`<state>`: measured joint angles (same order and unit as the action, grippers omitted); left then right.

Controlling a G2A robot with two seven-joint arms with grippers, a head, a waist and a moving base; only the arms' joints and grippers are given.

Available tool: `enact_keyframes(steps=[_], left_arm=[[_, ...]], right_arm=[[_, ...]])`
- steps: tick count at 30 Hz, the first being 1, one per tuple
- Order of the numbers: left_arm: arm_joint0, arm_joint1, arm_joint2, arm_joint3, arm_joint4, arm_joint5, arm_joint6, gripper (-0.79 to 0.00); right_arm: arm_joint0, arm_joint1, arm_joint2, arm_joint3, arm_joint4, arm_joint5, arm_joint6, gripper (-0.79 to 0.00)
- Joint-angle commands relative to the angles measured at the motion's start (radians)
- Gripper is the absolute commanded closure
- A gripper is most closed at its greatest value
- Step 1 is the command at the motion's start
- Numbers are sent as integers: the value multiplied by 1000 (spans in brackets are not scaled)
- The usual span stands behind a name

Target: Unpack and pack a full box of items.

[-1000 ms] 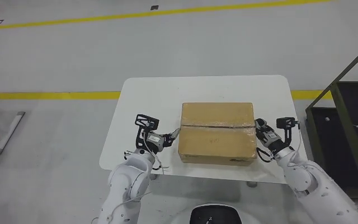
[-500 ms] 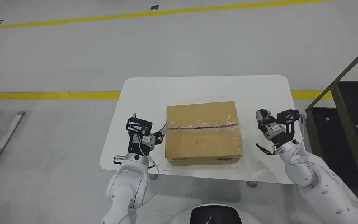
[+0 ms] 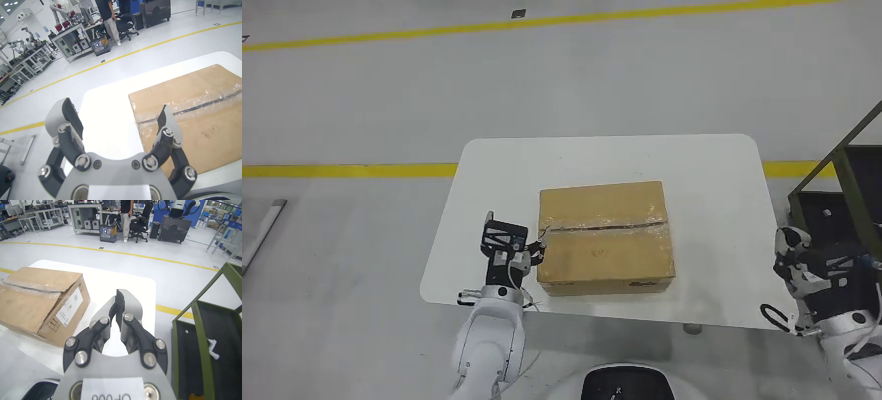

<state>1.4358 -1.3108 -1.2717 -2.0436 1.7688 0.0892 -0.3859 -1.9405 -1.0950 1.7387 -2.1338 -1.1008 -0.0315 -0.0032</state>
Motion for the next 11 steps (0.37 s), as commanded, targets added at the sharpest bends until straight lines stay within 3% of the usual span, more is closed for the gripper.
enact_keyframes(steps=[1,2,4,11], left_arm=[[-6,-1,9,6,21,7,-4,-785],[-4,-1,7,5,16,5,-3,-785],[-6,-1,9,7,22,7,-4,-785],[-6,-1,9,6,21,7,-4,-785]], right_arm=[[0,-1,-6,-2,26,-36,8,-785],[-3,0,-4,-4,8,-23,6,-5],[-1,-1,-6,-3,26,-40,8,-24],[0,-1,-6,-2,26,-36,8,-481]])
